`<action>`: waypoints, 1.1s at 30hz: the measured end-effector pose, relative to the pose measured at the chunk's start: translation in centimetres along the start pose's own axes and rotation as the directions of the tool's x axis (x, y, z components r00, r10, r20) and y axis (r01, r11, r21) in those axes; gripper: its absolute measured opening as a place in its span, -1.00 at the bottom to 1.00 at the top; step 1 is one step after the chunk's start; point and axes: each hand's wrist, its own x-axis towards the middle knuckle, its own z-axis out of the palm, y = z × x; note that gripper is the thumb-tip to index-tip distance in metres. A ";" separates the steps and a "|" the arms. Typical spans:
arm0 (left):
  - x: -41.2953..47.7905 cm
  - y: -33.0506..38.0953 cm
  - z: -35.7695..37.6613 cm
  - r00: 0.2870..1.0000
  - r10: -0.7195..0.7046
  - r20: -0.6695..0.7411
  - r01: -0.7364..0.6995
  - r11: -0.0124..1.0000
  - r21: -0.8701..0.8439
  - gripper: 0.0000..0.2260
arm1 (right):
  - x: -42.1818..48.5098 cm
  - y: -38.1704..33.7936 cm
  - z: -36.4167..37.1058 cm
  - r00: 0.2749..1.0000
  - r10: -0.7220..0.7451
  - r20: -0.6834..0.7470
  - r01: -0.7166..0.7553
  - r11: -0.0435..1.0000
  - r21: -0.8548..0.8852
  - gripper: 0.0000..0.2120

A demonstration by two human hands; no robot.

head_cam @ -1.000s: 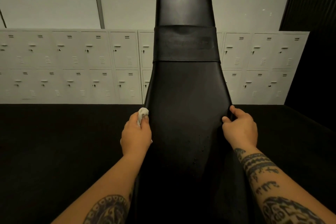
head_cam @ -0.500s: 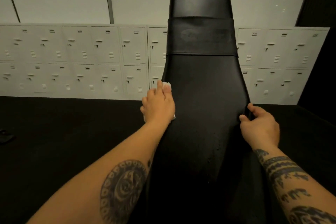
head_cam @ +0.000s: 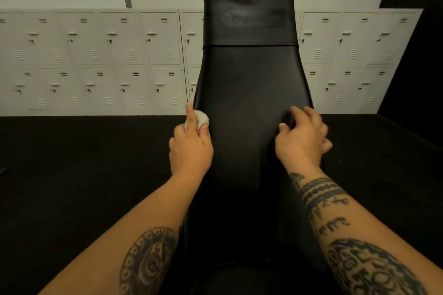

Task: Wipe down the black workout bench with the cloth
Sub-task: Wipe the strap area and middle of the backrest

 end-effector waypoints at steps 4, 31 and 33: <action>-5.2 -2.8 0.2 0.998 -0.051 0.037 0.051 0.999 0.011 -0.43 | -2.8 -2.2 1.0 0.987 -0.161 0.006 0.160 0.985 0.071 -0.65; -3.6 -3.9 -3.2 0.794 -0.303 0.527 0.598 0.545 -0.588 -0.61 | -4.3 -6.8 4.6 0.798 -0.463 0.385 0.514 0.857 -0.035 -0.66; -4.2 -4.4 -1.9 0.802 -0.278 0.528 0.590 0.502 -0.632 -0.59 | -6.0 -6.7 5.1 0.714 -0.546 0.439 0.629 0.775 -0.060 -0.67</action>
